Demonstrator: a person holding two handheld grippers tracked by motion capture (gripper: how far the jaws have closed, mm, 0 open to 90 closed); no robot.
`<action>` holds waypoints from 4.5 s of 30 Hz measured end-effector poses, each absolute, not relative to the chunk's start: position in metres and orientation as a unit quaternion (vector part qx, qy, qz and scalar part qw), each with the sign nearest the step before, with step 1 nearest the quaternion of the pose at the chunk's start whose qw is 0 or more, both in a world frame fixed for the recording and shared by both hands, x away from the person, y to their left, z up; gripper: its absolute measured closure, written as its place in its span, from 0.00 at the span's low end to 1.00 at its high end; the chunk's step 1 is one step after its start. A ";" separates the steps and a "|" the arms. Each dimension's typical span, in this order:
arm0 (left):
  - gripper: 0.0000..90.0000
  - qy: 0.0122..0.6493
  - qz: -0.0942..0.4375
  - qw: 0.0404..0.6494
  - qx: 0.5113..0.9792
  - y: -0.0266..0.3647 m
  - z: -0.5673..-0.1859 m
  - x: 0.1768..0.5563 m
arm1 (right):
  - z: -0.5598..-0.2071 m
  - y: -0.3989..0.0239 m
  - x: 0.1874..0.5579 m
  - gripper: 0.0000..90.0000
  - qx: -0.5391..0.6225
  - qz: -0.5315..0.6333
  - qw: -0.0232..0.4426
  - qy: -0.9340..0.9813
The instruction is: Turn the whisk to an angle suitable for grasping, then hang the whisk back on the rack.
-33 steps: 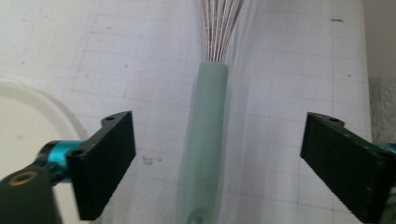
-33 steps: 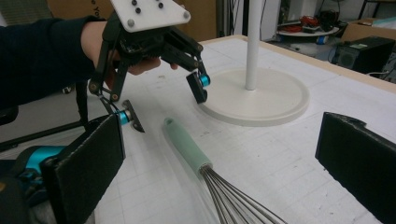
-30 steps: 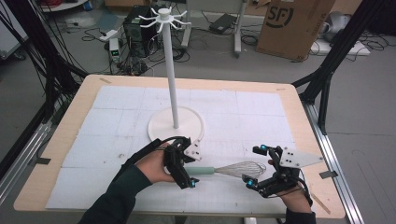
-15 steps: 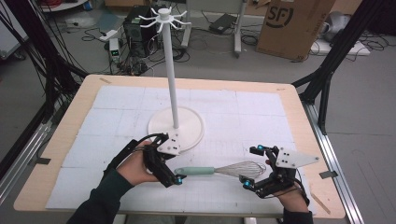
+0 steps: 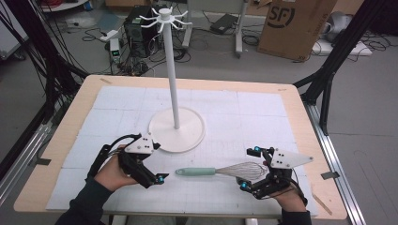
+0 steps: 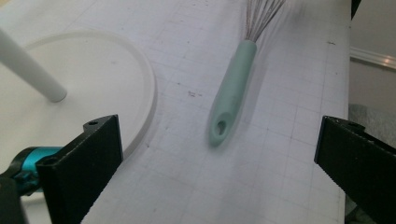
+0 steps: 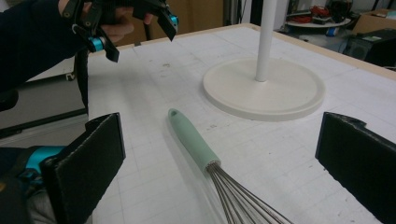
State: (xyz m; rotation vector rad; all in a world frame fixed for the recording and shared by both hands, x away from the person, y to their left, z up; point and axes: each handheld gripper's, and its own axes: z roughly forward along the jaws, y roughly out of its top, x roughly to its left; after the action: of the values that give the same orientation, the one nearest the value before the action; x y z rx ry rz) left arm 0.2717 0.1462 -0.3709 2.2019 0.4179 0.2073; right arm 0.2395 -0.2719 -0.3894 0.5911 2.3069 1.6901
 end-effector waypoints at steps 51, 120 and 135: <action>0.02 0.238 0.096 0.523 0.813 0.234 -0.408 0.246 | -0.395 -0.253 0.238 0.00 0.199 0.534 0.114 0.813; 0.02 0.217 0.081 0.510 0.828 0.224 -0.411 0.244 | -0.373 -0.216 0.281 0.00 0.097 0.383 0.044 0.918; 0.02 0.218 0.084 0.516 0.824 0.226 -0.410 0.245 | -0.374 -0.191 0.289 0.00 0.083 0.346 0.042 0.933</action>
State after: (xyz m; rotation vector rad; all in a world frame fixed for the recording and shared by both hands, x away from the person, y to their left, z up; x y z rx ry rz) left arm 0.2445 0.2258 -0.4099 1.9790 0.5240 0.2008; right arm 0.2893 -0.1912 -0.3744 0.2533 2.8572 1.0602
